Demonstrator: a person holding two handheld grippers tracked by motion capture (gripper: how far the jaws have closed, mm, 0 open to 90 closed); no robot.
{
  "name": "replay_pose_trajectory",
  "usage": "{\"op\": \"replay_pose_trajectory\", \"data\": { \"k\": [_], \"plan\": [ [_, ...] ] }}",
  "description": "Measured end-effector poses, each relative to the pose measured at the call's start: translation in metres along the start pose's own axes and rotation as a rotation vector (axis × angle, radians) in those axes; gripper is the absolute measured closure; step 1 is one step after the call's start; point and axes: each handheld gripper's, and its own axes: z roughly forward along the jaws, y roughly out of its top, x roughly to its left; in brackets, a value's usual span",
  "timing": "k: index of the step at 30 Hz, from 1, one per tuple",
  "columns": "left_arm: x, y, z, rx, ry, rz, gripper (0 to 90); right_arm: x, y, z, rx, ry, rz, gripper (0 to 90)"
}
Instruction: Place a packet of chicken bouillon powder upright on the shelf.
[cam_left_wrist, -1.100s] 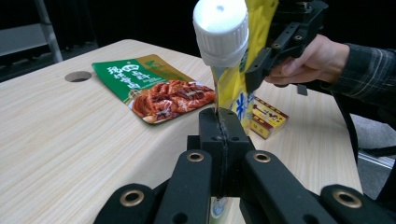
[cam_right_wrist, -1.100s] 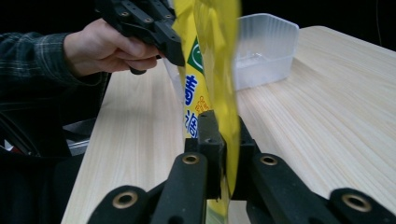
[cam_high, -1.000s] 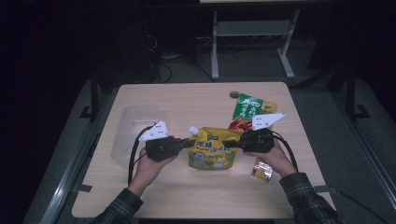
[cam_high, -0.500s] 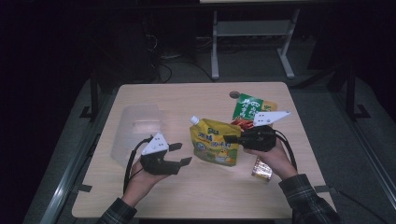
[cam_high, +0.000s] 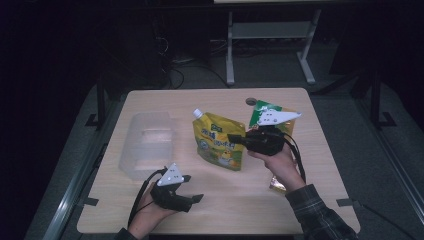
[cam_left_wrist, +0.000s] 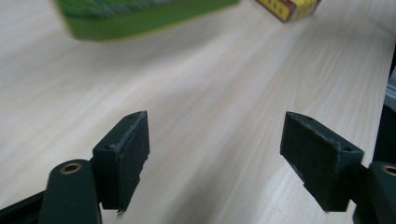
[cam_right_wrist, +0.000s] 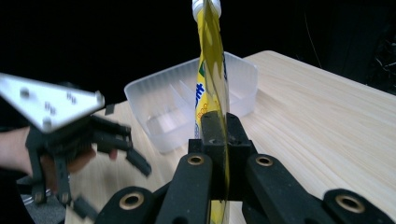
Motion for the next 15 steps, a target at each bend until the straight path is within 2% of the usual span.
{"op": "replay_pose_trajectory", "data": {
  "k": [3, 9, 15],
  "plan": [
    [-0.005, -0.001, 0.005, 0.023, 0.004, 0.030, 20.7, 0.003, 0.004, 0.009, -0.005, 0.004, 0.004, 90.0],
    [-0.011, -0.002, 0.012, 0.055, -0.007, 0.062, 19.3, 0.009, 0.013, 0.026, -0.019, 0.013, -0.004, 90.0],
    [-0.016, -0.003, 0.019, 0.074, -0.020, 0.079, 19.2, 0.017, 0.022, 0.045, -0.028, 0.026, -0.006, 90.0]
  ]
}}
